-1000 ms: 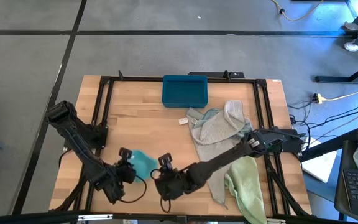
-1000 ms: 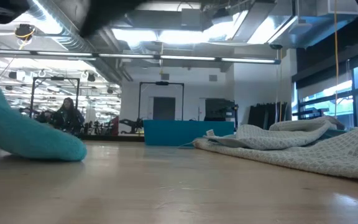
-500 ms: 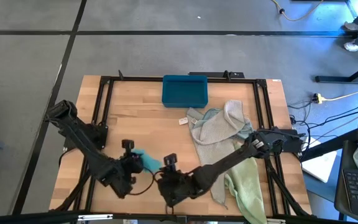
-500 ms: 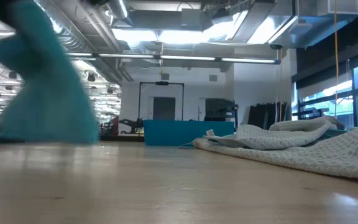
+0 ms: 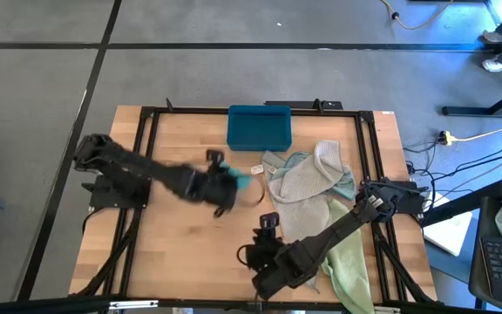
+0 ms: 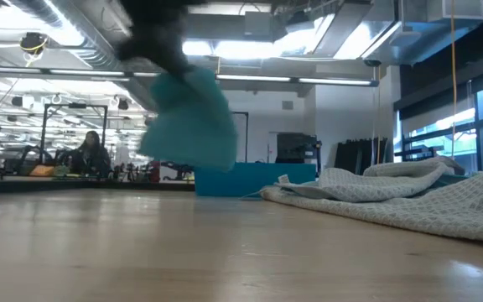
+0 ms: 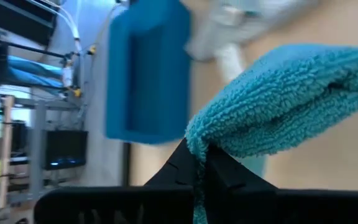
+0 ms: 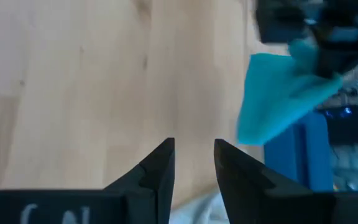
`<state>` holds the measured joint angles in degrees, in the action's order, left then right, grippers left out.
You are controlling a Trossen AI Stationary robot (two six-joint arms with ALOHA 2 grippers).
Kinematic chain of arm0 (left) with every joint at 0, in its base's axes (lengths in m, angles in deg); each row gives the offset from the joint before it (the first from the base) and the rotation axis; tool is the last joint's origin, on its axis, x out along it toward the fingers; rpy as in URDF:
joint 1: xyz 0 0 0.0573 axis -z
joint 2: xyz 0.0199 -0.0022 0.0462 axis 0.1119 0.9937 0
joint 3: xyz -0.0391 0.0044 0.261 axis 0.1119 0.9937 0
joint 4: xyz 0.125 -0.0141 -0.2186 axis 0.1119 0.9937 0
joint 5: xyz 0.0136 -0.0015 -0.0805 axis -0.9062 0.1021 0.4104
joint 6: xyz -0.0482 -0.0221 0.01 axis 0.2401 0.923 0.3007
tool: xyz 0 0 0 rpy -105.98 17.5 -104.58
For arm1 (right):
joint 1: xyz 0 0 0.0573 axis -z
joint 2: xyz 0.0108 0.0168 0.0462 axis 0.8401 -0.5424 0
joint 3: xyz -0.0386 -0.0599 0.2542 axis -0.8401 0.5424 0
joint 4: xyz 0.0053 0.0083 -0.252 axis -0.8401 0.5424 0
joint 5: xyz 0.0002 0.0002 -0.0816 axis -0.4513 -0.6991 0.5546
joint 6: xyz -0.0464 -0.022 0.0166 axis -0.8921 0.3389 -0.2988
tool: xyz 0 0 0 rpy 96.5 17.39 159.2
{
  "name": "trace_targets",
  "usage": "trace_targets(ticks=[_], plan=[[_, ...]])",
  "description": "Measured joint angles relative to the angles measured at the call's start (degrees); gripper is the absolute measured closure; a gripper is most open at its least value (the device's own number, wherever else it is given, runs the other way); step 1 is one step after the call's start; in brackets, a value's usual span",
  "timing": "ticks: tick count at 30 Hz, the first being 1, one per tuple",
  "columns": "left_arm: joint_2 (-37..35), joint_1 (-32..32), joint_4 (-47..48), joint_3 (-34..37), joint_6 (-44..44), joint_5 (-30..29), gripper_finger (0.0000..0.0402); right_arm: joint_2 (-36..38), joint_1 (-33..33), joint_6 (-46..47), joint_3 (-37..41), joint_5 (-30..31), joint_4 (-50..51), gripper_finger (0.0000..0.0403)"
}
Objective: Fold microfiber towels
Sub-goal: Put the folded blue towel into the blue bin
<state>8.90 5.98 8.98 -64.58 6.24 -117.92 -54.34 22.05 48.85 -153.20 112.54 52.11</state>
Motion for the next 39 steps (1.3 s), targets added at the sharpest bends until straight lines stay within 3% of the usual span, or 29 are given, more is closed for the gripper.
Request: trace_targets(ticks=[2, 7, 12, 15, 17, 23, 31, 39], plan=[[0.0, -5.68, -5.29, -0.95, -7.98, 1.42, 0.0401, 0.0, -0.04, 2.54, 0.0, 0.03, 2.54, 0.0288], [0.0, -20.26, -16.45, -4.31, -22.68, 16.58, 0.0401, 0.0, -0.25, 7.62, 0.0, 0.39, 7.15, 0.0288], [-0.02, -33.24, -23.69, -5.8, -36.61, 26.61, 0.0401, 0.0, -0.32, 12.57, 0.06, 0.55, 11.28, 0.0288], [0.02, -39.99, -24.21, -5.8, -39.56, 40.53, 0.0401, 0.0, -0.44, 15.41, 1.27, 2.47, 13.92, 0.0288], [1.28, -43.16, -24.97, -5.91, -38.99, 45.69, 0.0401, -0.01, -0.51, 17.54, 2.4, 4.86, 15.64, 0.0288], [7.87, -47.04, -28.64, -5.82, -40.52, 45.26, 0.0401, 0.0, -0.42, 18.16, 7.29, 12.17, 15.21, 0.0288], [14.83, -46.02, -31.08, -5.69, -43.5, 43.56, 0.0401, -0.02, 0.61, 27.14, 12.3, 12.61, 15.75, 0.0288], [13.83, -44.01, -30.21, -5.8, -31.41, 40.91, 0.0401, -0.02, 0.54, 31.14, 14.92, 13.37, 15.75, 0.0288]])
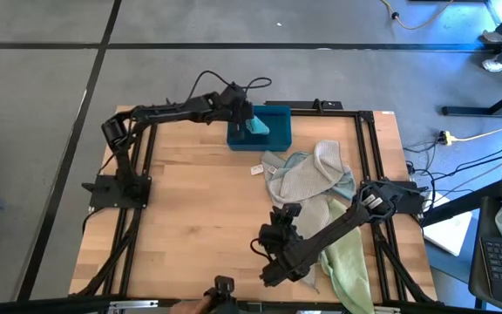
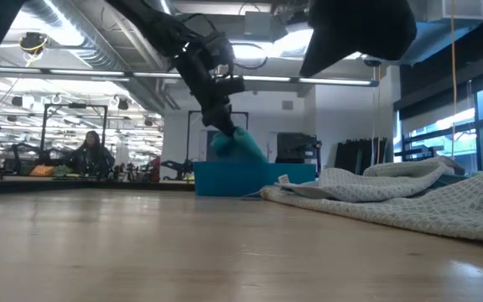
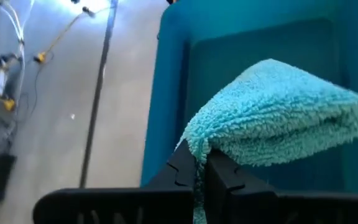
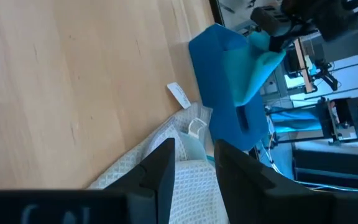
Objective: Fold microfiber towels
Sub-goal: Put the folded blue towel into the blue bin
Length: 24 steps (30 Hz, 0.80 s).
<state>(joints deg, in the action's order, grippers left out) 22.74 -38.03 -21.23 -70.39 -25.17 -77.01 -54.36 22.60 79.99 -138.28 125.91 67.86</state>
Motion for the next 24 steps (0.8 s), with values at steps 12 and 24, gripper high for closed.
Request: trace_targets(ticks=[12, 24], plan=[[-0.28, 1.37, 20.46, -12.93, 7.19, 15.62, 0.0401, 0.0, 0.04, -4.83, 0.03, 8.41, 0.0, 0.0288], [7.49, -7.61, 23.0, -14.23, 9.72, 21.42, 0.0401, 0.87, 3.78, -6.0, 0.05, 14.64, 0.0, 0.0288]])
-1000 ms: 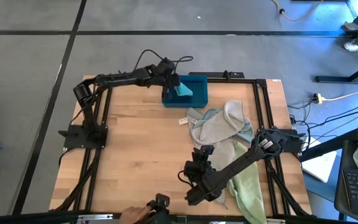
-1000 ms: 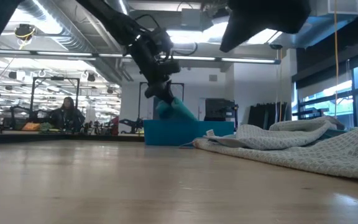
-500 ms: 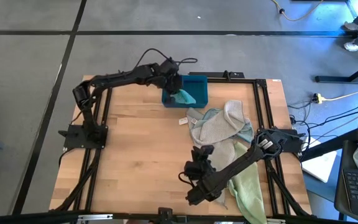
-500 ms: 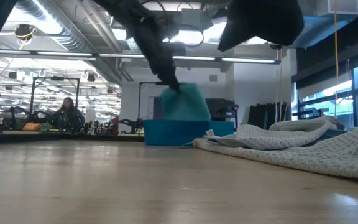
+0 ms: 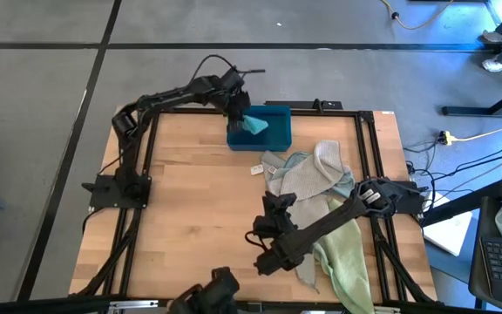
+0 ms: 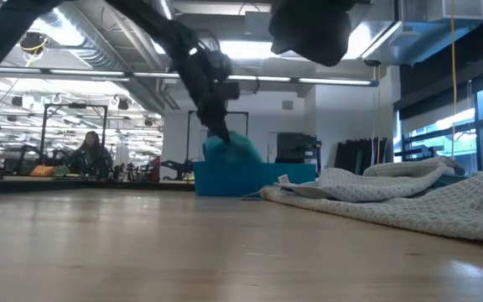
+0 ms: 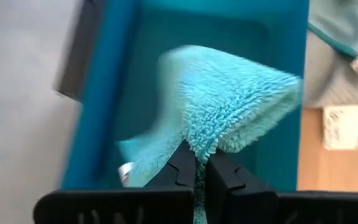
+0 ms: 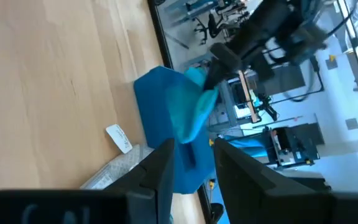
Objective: Fold microfiber towels
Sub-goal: Put the folded blue towel into the blue bin
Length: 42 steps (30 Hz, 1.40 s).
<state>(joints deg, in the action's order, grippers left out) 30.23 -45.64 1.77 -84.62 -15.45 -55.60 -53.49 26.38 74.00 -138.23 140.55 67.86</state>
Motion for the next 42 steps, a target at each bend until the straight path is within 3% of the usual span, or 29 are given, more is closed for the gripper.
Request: trace_targets(ticks=[5, 11, 17, 23, 25, 28, 30, 33, 42], plan=[[3.33, 0.06, 2.91, -0.02, -2.17, 1.83, 0.0401, 0.0, 1.15, 4.55, 0.0, 0.35, 0.01, 0.0288], [4.13, 1.21, 6.91, -0.02, -2.42, 6.23, 0.0401, 0.0, 2.77, 11.08, 0.0, 5.12, 0.0, 0.0288], [4.16, 3.3, 5.43, -0.02, -2.49, -1.51, 0.0401, 0.0, 4.44, 13.22, 0.0, 6.4, -0.02, 0.0288], [3.86, 6.21, 8.38, -0.02, -2.68, -1.54, 0.0401, 0.0, 4.61, 13.14, 0.0, 6.37, -0.02, 0.0288], [3.7, 7.33, 6.07, -0.01, -3.55, -7.9, 0.0401, 0.0, 4.31, 13.04, 0.0, 6.4, -0.02, 0.0288], [2.78, 7.97, -3.3, -0.02, -4.43, -24.0, 0.0401, 0.0, 4.23, 11.95, 0.0, 6.73, 0.0, 0.0288], [1.58, 7.56, -8.27, -0.02, -5.92, -28.47, 0.0401, 0.0, 4.23, 11.7, 0.0, 6.73, 0.0, 0.0288], [0.88, 7.1, -13.93, -0.17, -5.98, -29.11, 0.0401, 0.0, 4.23, 11.35, 0.0, 6.77, -0.01, 0.0288], [0.78, 7.46, -7.96, 5.2, -2.27, -25.11, 0.0401, 0.0, 4.23, 10.59, 0.0, 6.49, 0.0, 0.0288]])
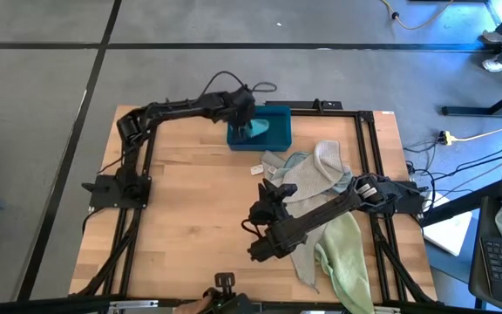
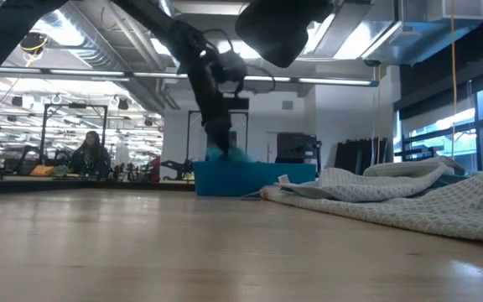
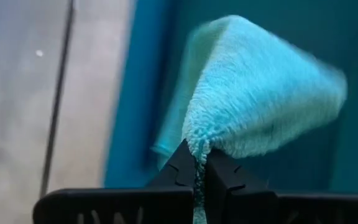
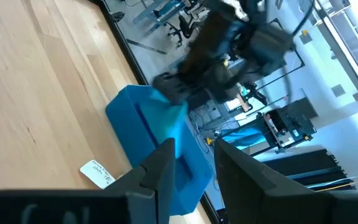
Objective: Fold microfiber towels
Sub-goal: Put the folded blue towel into the blue bin
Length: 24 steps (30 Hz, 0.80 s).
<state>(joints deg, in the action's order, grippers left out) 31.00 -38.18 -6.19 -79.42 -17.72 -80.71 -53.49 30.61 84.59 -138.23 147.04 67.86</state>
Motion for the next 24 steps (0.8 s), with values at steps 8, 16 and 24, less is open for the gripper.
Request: trace_targets(ticks=[8, 16, 24], plan=[[0.07, 1.08, -1.88, 7.23, -1.64, 4.94, 0.0401, 0.0, 0.05, -0.27, 0.0, 0.0, 0.0, 0.0288], [0.07, 2.7, -0.7, 7.87, -0.28, 8.93, 0.0397, 0.0, 0.61, -0.4, 0.0, 0.19, 0.0, 0.0288], [0.07, 4.11, -0.67, 7.87, -0.29, 9.23, 0.0337, 0.0, 0.57, -0.31, 0.0, 0.76, 0.0, 0.0288]])
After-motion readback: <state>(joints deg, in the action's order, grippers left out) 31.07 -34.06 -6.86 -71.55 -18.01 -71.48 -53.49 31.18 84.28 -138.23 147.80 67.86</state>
